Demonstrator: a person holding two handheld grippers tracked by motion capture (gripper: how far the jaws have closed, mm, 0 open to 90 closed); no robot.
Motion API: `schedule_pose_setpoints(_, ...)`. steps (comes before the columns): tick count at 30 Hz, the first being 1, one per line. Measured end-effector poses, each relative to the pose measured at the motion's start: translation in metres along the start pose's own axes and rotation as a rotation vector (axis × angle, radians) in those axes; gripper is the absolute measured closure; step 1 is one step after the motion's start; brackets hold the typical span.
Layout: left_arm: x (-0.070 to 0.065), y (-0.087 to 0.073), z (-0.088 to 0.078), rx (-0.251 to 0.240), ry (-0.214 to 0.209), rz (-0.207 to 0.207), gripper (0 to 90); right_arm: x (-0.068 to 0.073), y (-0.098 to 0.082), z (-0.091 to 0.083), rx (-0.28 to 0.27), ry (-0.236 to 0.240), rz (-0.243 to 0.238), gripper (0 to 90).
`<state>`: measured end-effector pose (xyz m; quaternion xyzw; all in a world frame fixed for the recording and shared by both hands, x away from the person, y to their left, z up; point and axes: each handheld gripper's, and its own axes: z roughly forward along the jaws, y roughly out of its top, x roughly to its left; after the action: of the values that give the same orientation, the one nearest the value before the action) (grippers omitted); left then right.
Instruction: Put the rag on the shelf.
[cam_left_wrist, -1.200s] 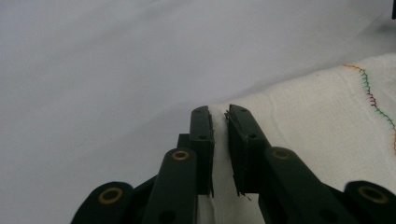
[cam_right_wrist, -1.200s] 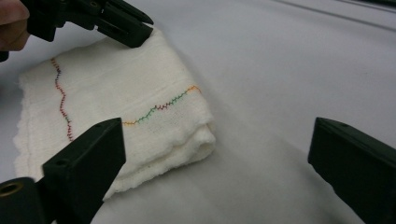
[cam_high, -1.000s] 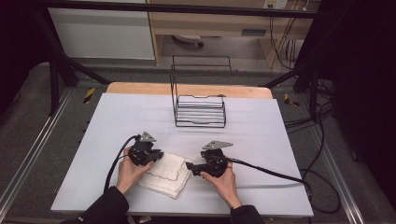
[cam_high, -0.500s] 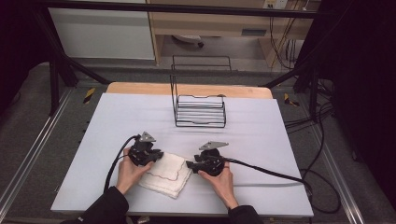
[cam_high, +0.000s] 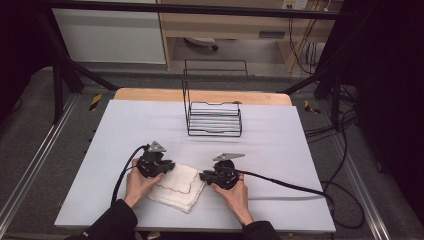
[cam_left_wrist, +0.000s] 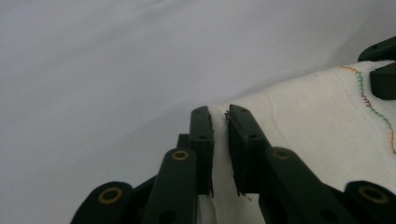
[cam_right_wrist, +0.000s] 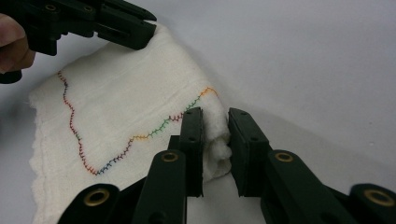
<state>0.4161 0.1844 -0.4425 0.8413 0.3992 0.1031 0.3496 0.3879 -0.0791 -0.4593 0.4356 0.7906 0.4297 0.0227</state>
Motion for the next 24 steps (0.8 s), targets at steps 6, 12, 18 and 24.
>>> schedule_pose_setpoints(6,0.006,-0.001,-0.001,-0.011,-0.039,-0.047,81.9,0.001,0.000,-0.001,-0.007,0.003,0.004,80.5)
schedule_pose_setpoints(12,0.008,-0.001,-0.012,-0.059,-0.056,-0.065,82.7,0.003,0.001,-0.005,-0.025,0.007,-0.007,81.4)
schedule_pose_setpoints(18,0.007,-0.002,-0.029,-0.126,-0.070,-0.071,83.1,0.007,0.005,-0.014,-0.064,0.028,-0.020,81.5)
schedule_pose_setpoints(24,0.004,-0.001,-0.042,-0.174,-0.060,-0.064,83.3,0.015,0.010,-0.023,-0.099,0.024,-0.069,81.7)
